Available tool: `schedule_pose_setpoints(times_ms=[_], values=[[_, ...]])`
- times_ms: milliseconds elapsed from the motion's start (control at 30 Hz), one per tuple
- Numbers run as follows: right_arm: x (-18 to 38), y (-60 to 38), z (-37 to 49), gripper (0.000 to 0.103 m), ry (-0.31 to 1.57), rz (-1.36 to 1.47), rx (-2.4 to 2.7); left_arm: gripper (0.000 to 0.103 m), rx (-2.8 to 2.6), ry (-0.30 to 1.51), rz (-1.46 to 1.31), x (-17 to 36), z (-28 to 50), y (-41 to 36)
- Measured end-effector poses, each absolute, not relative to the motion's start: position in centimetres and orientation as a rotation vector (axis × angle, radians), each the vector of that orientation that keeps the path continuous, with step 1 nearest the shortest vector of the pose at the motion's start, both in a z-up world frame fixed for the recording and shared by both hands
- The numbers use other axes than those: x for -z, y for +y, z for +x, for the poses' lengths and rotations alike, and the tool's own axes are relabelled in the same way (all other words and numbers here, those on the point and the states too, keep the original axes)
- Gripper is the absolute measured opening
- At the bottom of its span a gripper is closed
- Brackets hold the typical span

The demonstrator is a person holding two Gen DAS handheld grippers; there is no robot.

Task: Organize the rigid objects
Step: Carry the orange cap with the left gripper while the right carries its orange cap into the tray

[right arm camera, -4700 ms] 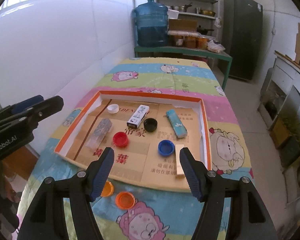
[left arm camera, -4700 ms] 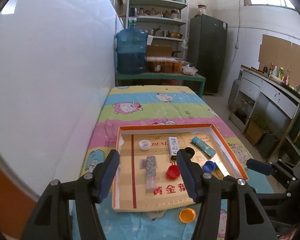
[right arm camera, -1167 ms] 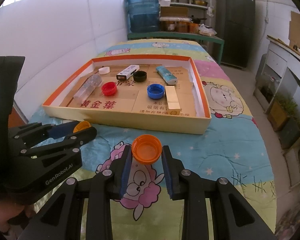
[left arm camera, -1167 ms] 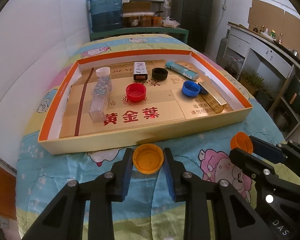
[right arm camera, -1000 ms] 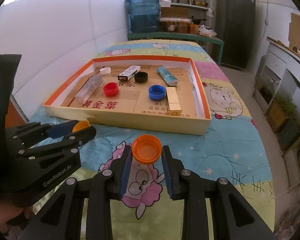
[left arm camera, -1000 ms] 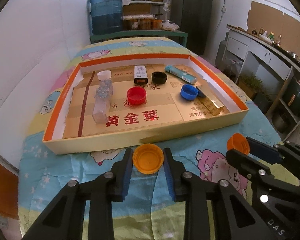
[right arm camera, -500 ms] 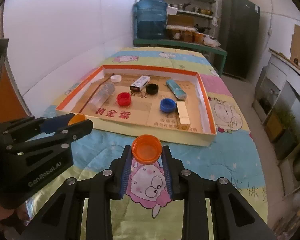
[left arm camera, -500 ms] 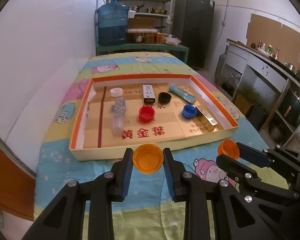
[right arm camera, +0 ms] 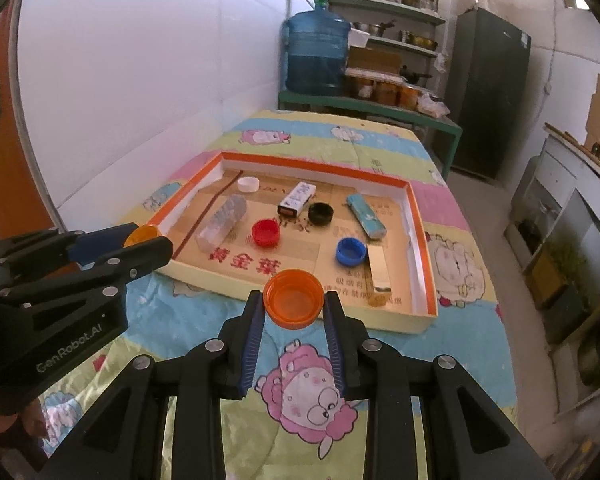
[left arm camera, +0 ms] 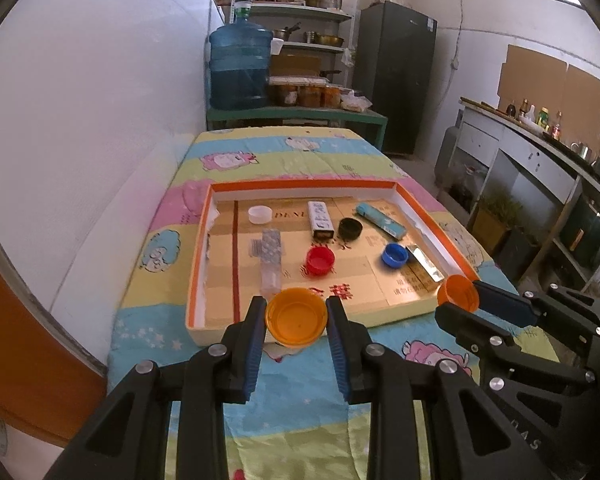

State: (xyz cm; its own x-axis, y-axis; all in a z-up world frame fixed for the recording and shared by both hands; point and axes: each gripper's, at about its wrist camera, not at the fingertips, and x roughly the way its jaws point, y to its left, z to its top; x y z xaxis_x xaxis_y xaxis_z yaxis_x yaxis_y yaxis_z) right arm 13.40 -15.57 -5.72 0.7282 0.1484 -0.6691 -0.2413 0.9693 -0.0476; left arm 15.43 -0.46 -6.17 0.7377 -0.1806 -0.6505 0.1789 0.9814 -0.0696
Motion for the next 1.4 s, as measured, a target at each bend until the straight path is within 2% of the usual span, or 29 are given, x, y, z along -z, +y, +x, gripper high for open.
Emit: schedule_pose_setpoints(times_ms=[433, 867, 1400], values=[[3.9, -16.5, 16.5, 0.030, 0.695, -0.160, -0.199, 0.031, 0.162, 0.683, -0.012, 4.1, 19.2, 1.8], [1.5, -16.4, 22.7, 0.030, 0.650, -0.132, -0.235, 0.031, 0.120, 0.712, -0.016, 3.5, 26.4, 2.6], [9.0, -15.8, 28.4, 0.030, 0.805, -0.139, -0.287, 0.031, 0.111, 0.831, 0.015, 8.9, 32.1, 1.6]])
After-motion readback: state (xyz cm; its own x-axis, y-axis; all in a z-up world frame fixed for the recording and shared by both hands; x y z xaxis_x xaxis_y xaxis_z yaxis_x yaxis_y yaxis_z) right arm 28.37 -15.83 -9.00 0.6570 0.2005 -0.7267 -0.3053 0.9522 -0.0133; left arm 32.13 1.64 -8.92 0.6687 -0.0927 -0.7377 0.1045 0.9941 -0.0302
